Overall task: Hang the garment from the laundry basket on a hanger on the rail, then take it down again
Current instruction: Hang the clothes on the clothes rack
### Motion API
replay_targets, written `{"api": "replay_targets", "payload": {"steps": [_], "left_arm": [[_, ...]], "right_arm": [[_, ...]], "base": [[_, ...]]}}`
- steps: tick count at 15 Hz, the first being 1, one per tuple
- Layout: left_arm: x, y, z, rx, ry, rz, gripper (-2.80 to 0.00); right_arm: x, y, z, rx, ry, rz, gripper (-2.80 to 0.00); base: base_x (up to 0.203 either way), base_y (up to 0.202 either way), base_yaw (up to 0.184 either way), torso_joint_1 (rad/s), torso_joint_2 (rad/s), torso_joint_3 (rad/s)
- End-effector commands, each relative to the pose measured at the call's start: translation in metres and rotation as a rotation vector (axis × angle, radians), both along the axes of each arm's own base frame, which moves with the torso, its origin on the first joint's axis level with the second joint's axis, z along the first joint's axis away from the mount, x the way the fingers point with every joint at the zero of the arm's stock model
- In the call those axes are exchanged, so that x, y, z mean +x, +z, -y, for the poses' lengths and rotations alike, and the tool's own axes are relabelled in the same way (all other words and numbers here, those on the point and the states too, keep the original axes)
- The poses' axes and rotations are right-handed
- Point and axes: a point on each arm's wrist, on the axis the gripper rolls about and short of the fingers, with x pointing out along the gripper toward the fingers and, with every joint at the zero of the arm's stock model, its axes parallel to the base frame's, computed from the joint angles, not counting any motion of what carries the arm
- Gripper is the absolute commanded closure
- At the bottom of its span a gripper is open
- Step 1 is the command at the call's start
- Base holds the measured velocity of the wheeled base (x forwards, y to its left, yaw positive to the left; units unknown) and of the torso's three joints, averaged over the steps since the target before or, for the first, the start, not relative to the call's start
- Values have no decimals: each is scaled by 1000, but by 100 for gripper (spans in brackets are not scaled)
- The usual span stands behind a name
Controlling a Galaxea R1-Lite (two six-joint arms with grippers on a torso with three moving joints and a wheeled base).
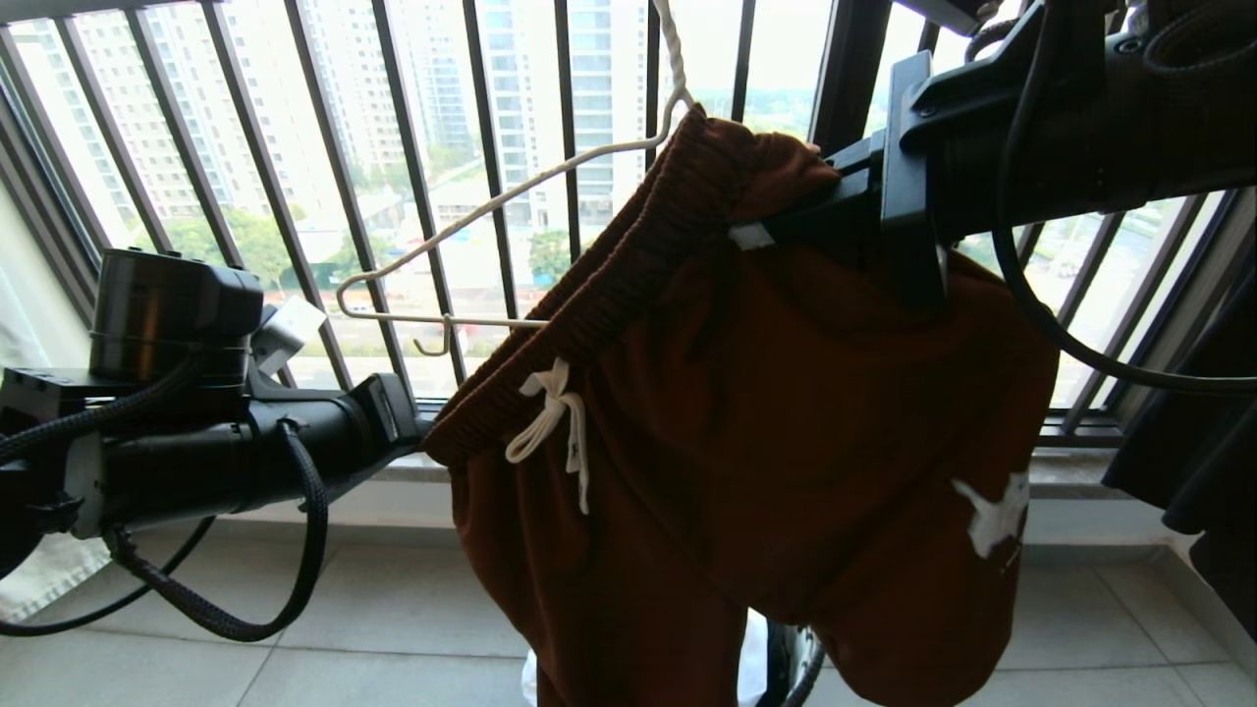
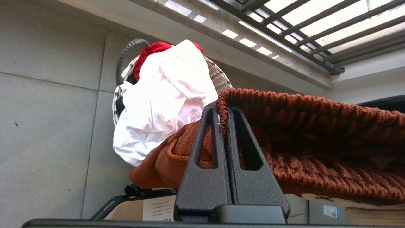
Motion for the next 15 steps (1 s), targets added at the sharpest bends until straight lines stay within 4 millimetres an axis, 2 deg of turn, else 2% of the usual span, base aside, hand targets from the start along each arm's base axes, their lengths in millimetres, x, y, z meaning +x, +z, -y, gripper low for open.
{"api": "replay_targets", "payload": {"steps": [1, 8, 15], "left_arm": [[-2, 11, -8, -13, 29, 40, 0], [-5, 18, -18, 6, 52, 80, 0], [-7, 43, -23, 44, 47, 187, 0]], "right_arm": [[2, -4, 3, -11, -6, -13, 0], [10, -13, 11, -24, -30, -42, 0], [22, -31, 7, -62, -39, -96, 0]], "base": [[0, 0, 0, 0, 0, 0], [0, 0, 0, 0, 0, 0], [0, 0, 0, 0, 0, 0]]}}
